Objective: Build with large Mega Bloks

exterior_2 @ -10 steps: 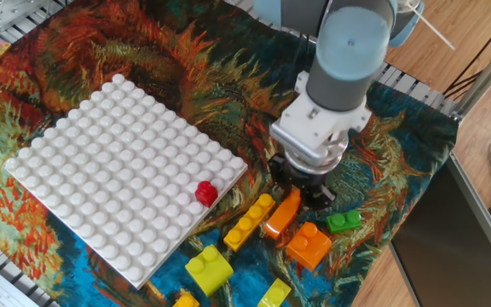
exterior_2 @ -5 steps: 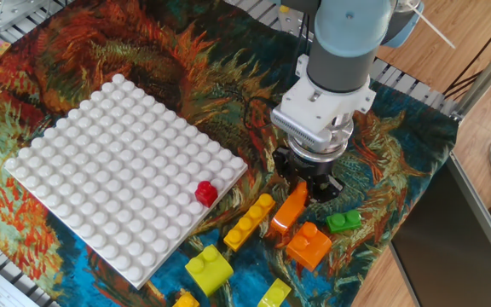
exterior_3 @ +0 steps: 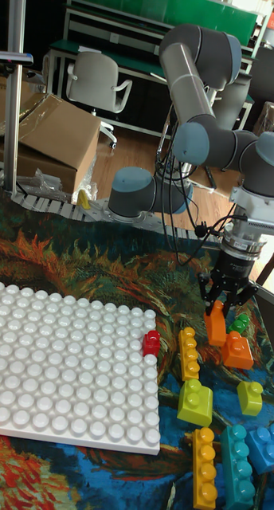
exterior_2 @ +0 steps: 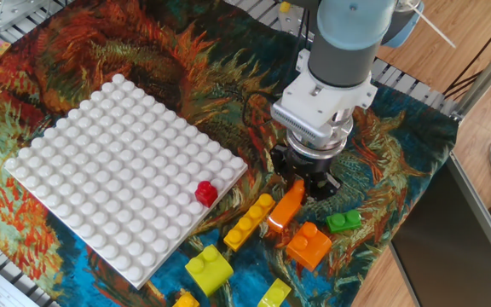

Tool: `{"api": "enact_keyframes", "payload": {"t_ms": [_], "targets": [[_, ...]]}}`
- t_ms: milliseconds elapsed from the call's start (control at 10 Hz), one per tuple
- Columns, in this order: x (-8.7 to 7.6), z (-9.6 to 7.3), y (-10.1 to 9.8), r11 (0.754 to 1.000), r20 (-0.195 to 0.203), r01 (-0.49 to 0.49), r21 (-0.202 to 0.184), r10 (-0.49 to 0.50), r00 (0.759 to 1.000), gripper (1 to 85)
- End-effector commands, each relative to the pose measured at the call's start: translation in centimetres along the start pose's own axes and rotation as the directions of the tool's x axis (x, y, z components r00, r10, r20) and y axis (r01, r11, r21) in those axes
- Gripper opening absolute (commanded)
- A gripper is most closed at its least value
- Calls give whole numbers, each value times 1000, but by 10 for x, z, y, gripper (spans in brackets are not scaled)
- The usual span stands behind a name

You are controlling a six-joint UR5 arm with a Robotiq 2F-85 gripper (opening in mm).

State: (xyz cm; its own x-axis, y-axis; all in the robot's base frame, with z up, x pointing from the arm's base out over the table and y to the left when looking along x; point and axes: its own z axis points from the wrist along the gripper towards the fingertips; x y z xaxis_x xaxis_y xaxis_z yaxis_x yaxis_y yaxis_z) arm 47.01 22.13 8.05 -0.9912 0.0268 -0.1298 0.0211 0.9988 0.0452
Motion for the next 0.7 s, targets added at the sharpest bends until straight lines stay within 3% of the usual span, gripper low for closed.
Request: {"api": "enact_keyframes", "payload": {"t_ms": [0,100,200,300,500,600], "targets": [[8,-33,-29,1000,-40,30,-3,-30,999,13],[6,-42,-39,998,-38,52,-21,-53,998,13],[6,-42,-33,998,-36,42,-43,-43,998,13],[5,-42,-33,999,-33,0,-42,-2,999,13],[-2,-42,-54,999,-5,-30,37,31,1000,13],[-6,-46,-65,1000,-8,-2,22,2,1000,13]]}}
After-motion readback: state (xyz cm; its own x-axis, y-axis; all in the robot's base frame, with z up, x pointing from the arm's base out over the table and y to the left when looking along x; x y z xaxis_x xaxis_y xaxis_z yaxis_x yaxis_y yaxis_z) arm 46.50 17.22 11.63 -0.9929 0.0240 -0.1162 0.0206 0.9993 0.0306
